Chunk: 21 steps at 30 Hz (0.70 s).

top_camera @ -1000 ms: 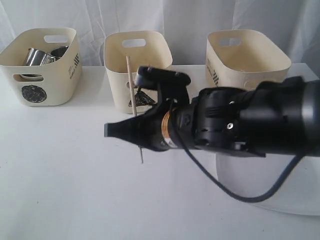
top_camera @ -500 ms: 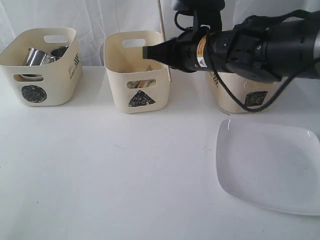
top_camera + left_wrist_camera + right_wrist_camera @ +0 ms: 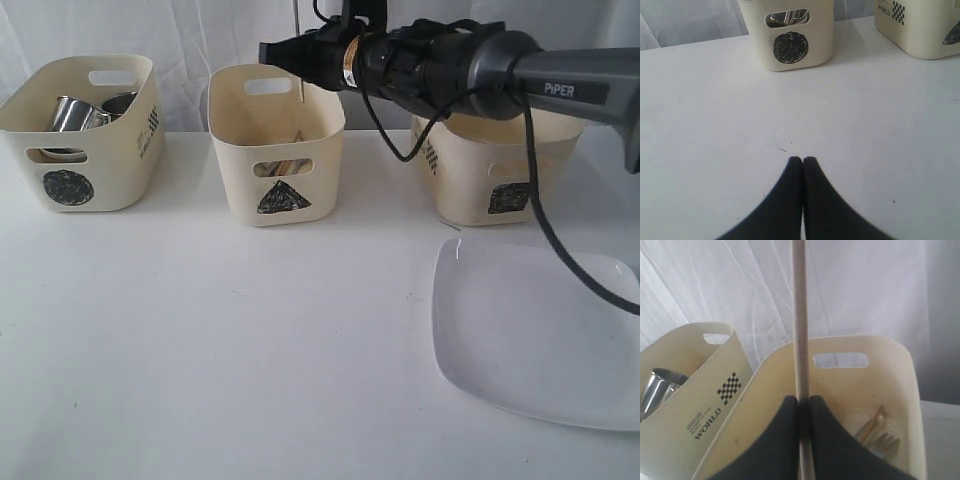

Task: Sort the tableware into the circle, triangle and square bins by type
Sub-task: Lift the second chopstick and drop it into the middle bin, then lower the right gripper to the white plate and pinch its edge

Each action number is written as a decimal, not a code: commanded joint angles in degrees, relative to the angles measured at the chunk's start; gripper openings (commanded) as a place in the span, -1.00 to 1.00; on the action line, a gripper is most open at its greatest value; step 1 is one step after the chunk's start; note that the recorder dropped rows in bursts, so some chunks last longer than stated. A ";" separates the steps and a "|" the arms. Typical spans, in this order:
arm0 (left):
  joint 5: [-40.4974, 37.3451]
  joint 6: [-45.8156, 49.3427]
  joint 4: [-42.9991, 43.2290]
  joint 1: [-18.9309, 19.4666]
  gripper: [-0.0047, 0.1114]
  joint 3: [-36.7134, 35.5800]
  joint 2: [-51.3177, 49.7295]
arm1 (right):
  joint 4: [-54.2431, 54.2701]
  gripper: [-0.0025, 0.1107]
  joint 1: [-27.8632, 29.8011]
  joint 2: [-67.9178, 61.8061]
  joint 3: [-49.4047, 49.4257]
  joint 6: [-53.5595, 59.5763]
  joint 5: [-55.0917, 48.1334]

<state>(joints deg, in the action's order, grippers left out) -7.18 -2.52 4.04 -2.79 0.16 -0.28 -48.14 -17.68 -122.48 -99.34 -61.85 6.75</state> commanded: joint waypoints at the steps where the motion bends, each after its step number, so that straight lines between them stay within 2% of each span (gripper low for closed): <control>1: -0.14 -0.19 -0.35 0.03 -0.92 -0.16 0.28 | -0.29 -0.45 0.46 -0.25 -0.51 -0.22 -1.82; 2: -0.14 -0.19 -0.35 0.03 -0.92 -0.16 0.28 | -0.29 -0.40 0.46 -0.13 -0.51 -0.22 -1.54; 7: -0.14 -0.19 -0.35 0.03 -0.92 -0.16 0.28 | -0.29 -0.44 0.46 3.35 3.59 -1.77 -1.80; 15: -0.14 -0.19 -0.35 0.03 -0.92 -0.16 0.28 | -0.42 -0.45 0.46 20.72 28.03 -0.98 -9.56; 18: -0.14 -0.19 -0.35 0.03 -0.92 -0.16 0.28 | 0.36 -0.41 -1.97 28.11 36.72 1.21 -18.48; 21: -0.14 -0.19 -0.35 0.03 -0.92 -0.16 0.28 | 5.06 -0.22 -7.78 32.58 42.06 9.44 -32.82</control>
<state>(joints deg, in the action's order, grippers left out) -7.18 -2.52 4.04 -2.79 0.16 -0.28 -46.84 -21.01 -93.71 -61.67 -59.02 -15.14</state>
